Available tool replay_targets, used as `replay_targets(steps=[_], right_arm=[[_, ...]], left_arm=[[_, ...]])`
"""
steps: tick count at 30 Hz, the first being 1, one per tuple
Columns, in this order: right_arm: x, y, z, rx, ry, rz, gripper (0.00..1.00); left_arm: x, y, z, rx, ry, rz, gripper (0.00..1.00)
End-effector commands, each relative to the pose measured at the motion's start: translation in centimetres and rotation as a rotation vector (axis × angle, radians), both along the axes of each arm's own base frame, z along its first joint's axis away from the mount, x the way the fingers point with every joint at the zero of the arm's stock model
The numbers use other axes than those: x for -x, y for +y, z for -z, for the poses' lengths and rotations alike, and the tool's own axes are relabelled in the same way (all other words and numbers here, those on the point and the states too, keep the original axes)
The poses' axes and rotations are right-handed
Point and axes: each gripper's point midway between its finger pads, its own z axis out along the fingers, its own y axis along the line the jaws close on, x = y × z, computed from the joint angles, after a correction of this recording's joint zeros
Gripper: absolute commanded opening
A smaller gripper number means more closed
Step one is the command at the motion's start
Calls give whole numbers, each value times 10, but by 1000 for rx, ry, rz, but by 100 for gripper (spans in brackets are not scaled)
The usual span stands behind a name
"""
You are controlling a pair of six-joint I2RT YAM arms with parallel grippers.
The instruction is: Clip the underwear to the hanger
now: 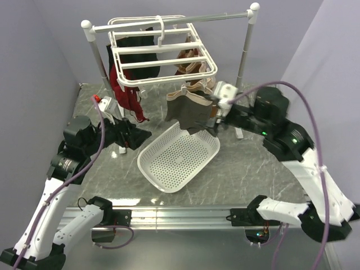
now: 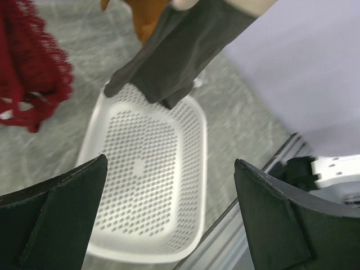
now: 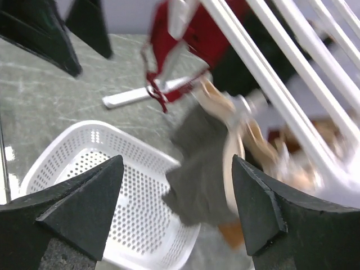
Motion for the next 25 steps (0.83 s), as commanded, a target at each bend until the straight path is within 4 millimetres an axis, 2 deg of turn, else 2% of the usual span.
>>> replay_targets(steps=[1,3,5,6,7,11,12,13,15,16,18,25], right_arm=[[-5,-40,-6,-97,34,157,85],[-11,-66,0,-122,52,240,85],[-2,-87,11,-151,67,292,87],[-4,-98,28,-138,98,337,86],[5,-111,27,-159,81,368,87],[19,-138,57,-198,136,469,89],[20,-142,74,-201,175,491,89],[26,-152,74,-224,154,525,89],[27,-158,88,-244,183,556,89],[30,-167,87,-264,163,594,89],[34,-169,95,-289,188,602,91],[48,-174,103,-347,189,625,96]], left_arm=[[-1,16,10,-155,-1,-17,99],[-4,20,4,-181,-23,-37,99],[-12,32,4,-230,-26,-109,99],[-17,36,7,-251,-13,-131,99],[-23,45,11,-282,-8,-187,99],[-28,58,18,-346,-15,-236,99],[-29,59,20,-356,-15,-240,99],[-29,60,22,-358,-9,-246,99],[-33,66,26,-376,-9,-281,99],[-34,69,27,-383,-13,-298,99],[-35,76,29,-399,-26,-333,99],[-27,81,27,-392,-51,-330,100]])
